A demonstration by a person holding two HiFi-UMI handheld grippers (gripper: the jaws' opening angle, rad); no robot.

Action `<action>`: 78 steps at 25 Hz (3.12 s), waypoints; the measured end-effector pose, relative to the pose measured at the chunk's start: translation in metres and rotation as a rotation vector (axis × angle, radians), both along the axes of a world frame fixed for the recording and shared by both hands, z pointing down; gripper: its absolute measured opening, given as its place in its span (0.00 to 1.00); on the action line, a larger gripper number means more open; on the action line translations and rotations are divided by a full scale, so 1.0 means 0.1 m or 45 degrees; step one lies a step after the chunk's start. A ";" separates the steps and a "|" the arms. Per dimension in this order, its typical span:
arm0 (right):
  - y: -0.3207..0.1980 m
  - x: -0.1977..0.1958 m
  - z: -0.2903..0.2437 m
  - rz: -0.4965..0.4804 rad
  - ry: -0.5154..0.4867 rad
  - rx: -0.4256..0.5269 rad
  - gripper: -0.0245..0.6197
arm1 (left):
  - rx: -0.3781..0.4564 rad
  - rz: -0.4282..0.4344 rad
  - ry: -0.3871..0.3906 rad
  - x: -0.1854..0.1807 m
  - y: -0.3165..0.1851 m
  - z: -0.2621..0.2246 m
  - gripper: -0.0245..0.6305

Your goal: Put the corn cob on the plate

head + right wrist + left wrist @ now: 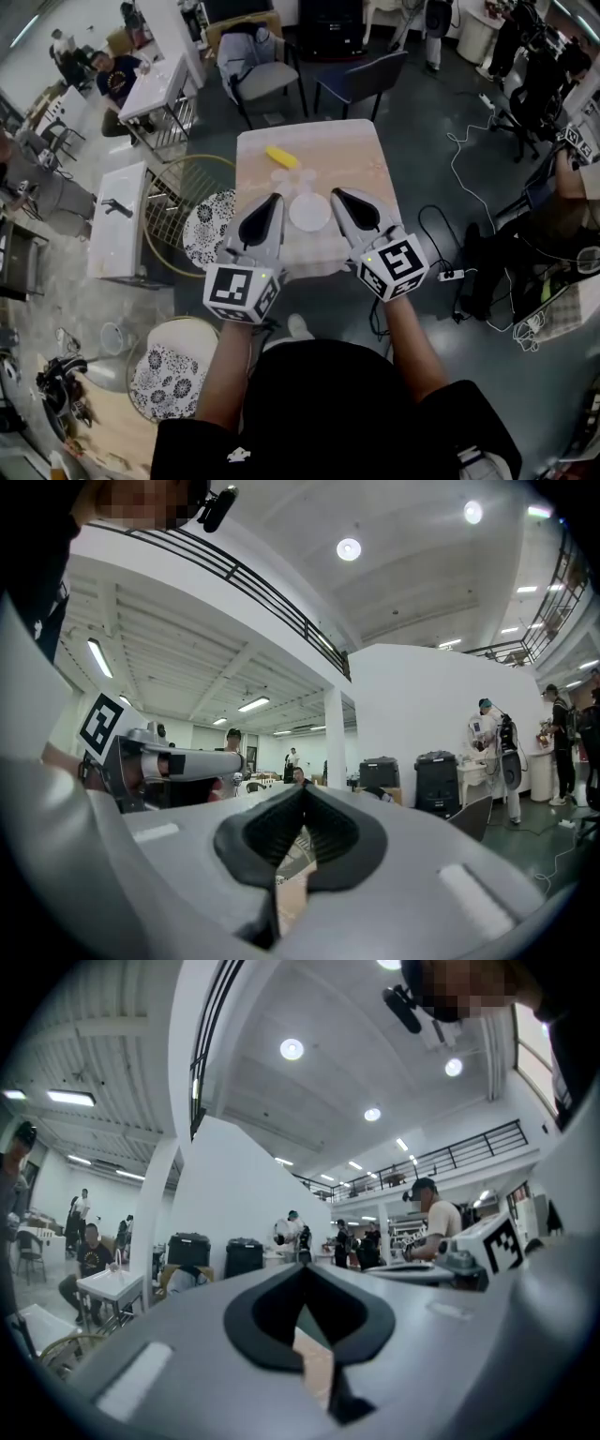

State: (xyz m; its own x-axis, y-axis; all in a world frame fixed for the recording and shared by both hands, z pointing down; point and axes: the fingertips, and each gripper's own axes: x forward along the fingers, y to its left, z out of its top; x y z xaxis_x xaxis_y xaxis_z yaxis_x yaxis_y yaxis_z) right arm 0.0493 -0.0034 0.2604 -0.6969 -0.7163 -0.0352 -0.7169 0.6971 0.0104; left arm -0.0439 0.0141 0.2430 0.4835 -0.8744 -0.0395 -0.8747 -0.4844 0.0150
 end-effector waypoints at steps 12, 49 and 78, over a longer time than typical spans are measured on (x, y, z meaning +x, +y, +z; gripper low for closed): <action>-0.41 -0.32 0.01 0.046 0.025 -0.011 0.04 | -0.011 0.047 0.009 -0.35 -0.46 0.01 0.05; -0.86 -0.42 0.09 0.096 0.062 -0.038 0.04 | -0.061 0.061 0.090 -0.56 -0.90 0.17 0.05; -2.33 -0.15 0.34 -0.117 0.040 -0.107 0.04 | -0.125 -0.152 0.053 -0.27 -2.13 0.39 0.05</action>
State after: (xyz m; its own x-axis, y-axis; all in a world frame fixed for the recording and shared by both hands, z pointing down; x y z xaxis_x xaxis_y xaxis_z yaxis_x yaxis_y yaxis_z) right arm 0.0345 -0.2362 0.2944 -0.7594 -0.6490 0.0457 -0.6504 0.7590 -0.0294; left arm -0.0708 -0.1991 0.2825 0.3757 -0.9262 0.0310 -0.9236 -0.3714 0.0947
